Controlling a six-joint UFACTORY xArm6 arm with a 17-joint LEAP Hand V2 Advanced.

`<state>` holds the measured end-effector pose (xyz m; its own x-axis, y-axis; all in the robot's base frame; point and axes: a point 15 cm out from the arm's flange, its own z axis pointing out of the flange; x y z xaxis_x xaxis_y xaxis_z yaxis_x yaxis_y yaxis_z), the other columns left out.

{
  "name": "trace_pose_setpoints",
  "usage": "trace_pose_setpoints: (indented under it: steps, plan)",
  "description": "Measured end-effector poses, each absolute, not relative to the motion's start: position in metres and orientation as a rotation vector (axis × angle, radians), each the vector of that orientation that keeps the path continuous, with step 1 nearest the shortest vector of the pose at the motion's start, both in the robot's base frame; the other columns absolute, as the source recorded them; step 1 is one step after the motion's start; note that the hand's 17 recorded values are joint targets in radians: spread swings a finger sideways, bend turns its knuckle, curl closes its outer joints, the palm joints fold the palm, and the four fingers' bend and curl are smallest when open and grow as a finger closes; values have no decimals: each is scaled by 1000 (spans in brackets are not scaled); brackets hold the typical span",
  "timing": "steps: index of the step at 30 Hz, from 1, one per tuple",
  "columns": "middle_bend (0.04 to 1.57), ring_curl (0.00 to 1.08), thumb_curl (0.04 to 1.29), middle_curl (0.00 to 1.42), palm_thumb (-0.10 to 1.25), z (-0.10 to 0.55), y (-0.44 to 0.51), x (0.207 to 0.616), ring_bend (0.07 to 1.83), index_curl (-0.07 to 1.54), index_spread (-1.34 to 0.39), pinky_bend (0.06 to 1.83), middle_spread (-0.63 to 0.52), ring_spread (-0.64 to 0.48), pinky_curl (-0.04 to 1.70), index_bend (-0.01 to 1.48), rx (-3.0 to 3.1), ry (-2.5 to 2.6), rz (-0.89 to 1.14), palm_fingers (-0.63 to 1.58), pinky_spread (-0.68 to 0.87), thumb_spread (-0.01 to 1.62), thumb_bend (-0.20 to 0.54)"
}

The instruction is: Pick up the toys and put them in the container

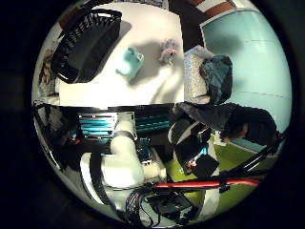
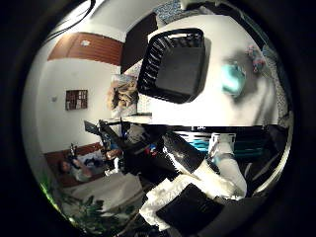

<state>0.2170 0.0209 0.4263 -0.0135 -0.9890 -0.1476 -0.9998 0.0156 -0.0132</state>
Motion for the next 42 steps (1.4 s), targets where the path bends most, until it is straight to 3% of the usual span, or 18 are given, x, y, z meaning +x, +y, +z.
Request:
trace_pose_setpoints:
  steps: [20,32,42]
  plan:
    - [186,234,307,291,573,420,3,232,308,319,-356,465,28,201,265,175,-2156,2207,107,189,470,1147,-20]
    - [184,238,306,291,574,417,-51,300,310,318,-357,463,26,196,268,175,-2068,2352,38,202,475,1146,-20]
    - [201,247,307,308,559,387,-130,366,346,294,-235,473,39,198,272,149,-1785,2533,-8,205,482,1154,-20]
